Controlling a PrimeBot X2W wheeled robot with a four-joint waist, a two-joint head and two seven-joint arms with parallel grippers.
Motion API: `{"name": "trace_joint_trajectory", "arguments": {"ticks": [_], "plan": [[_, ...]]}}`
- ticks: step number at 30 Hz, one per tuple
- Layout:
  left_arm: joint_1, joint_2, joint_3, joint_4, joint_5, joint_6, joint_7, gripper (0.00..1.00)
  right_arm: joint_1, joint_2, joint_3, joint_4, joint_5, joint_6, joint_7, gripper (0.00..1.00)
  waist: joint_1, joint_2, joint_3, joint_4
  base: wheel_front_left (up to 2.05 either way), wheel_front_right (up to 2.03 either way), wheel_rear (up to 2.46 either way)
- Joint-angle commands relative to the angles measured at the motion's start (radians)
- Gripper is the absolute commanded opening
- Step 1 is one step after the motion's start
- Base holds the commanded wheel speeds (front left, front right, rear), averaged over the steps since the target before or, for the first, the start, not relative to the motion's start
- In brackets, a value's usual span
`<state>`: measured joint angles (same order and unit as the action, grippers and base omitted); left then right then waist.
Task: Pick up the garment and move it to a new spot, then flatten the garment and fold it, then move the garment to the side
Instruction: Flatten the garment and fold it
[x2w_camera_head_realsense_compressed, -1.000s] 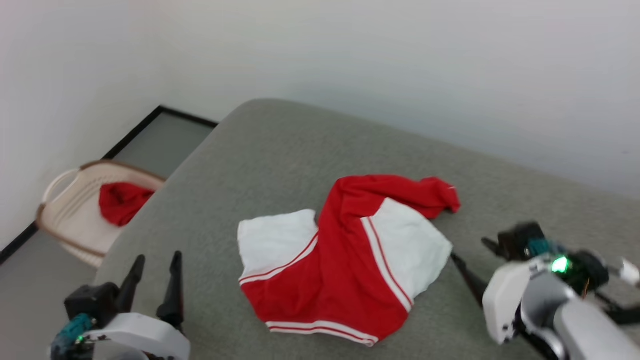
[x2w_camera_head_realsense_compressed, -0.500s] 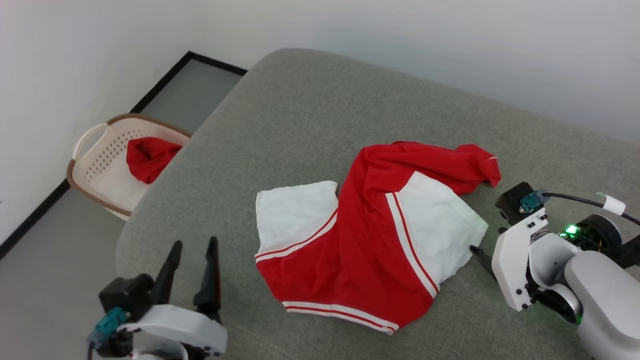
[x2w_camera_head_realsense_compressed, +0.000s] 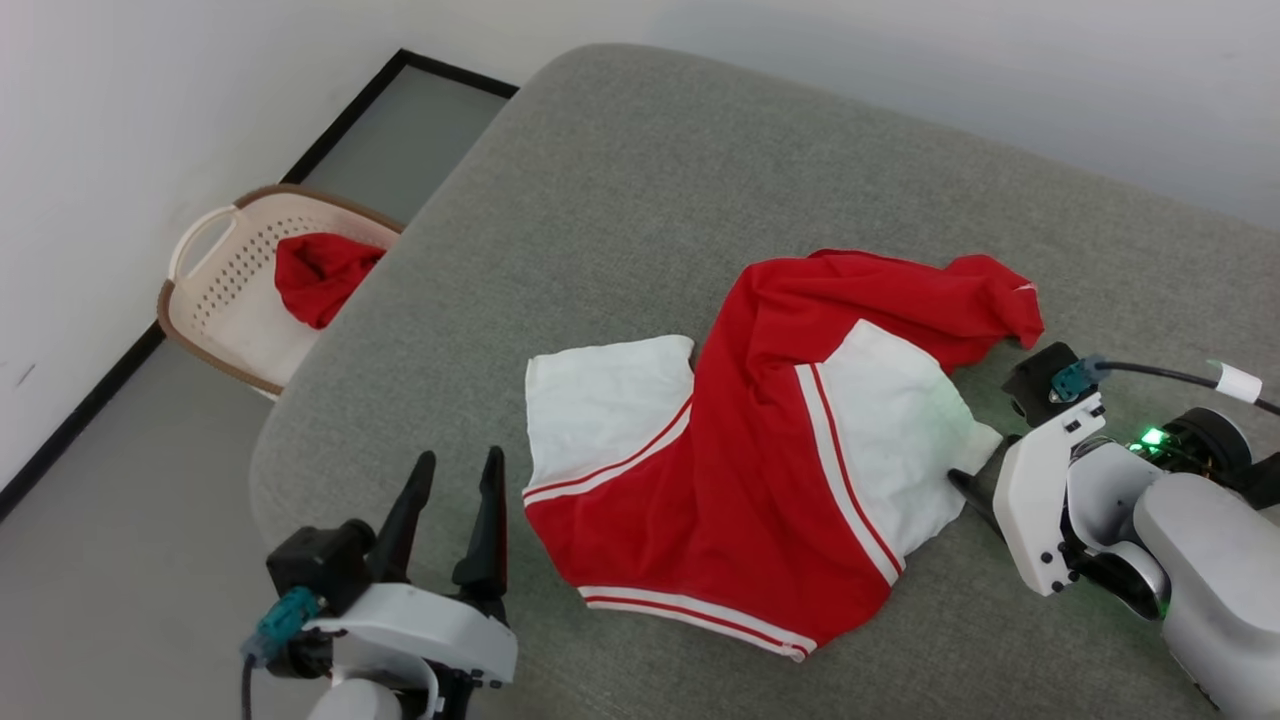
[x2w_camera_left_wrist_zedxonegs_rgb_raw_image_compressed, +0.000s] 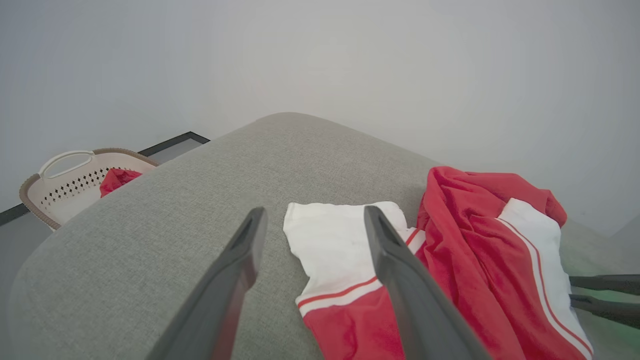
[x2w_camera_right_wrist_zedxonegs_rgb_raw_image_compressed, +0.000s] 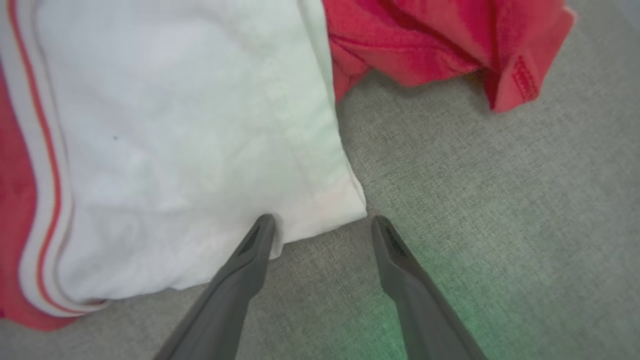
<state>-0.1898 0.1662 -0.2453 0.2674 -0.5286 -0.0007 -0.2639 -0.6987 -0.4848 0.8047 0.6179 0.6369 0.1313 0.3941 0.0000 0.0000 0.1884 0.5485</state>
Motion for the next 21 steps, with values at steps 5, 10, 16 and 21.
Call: {"name": "trace_joint_trajectory", "arguments": {"ticks": [5, 10, 16, 21], "plan": [[-0.019, -0.019, 0.022, 0.031, 0.022, -0.027, 0.0, 1.0, -0.036, 0.001, 0.099, 0.053, 0.061, 0.0, -0.037, 0.0, 0.0, 0.0, 0.0, 0.003, 0.0, 0.0, 0.0], [-0.032, -0.024, 0.04, 0.06, 0.033, -0.045, 0.0, 1.0, -0.069, -0.025, 0.129, 0.094, 0.104, -0.001, -0.075, 0.0, 0.0, 0.0, -0.021, -0.003, 0.0, 0.0, 0.0], [-0.062, -0.01, 0.036, 0.1, 0.047, -0.067, 0.0, 1.0, -0.076, -0.071, 0.113, 0.114, 0.153, -0.001, -0.128, 0.0, 0.0, 0.0, -0.059, -0.018, 0.0, 0.0, 0.0], [-0.085, 0.0, 0.026, 0.129, 0.044, -0.078, 0.007, 1.0, -0.031, -0.11, 0.092, 0.113, 0.191, -0.001, -0.148, 0.0, 0.0, 0.0, -0.092, -0.031, 0.0, 0.0, 0.0]]}}
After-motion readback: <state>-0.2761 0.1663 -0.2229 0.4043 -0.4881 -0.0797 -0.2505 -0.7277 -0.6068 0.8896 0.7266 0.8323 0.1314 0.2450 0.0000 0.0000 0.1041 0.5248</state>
